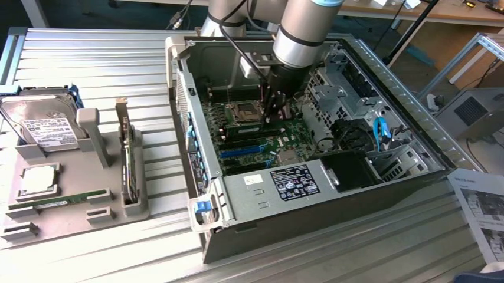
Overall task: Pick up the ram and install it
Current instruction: 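Insert the ram into the slot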
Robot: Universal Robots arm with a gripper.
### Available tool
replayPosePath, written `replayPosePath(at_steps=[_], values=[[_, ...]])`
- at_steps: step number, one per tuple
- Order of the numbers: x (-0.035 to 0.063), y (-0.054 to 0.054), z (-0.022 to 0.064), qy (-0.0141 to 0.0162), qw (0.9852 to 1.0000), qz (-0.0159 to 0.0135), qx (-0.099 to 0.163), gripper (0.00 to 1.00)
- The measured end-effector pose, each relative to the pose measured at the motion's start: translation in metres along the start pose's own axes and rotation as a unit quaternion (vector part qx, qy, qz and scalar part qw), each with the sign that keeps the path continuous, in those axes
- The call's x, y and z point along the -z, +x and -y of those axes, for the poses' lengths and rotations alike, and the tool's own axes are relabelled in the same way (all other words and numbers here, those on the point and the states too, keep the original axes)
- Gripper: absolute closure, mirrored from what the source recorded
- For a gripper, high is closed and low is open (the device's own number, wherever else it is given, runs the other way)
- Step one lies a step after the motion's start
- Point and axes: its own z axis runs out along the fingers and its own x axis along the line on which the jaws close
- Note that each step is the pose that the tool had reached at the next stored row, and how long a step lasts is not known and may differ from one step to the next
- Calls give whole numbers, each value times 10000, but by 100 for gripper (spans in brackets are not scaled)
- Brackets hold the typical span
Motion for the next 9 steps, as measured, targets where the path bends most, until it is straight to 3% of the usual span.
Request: replayPosePath(at_steps=[9], values=[[-24,-1,1,0,10000,5,0,88]])
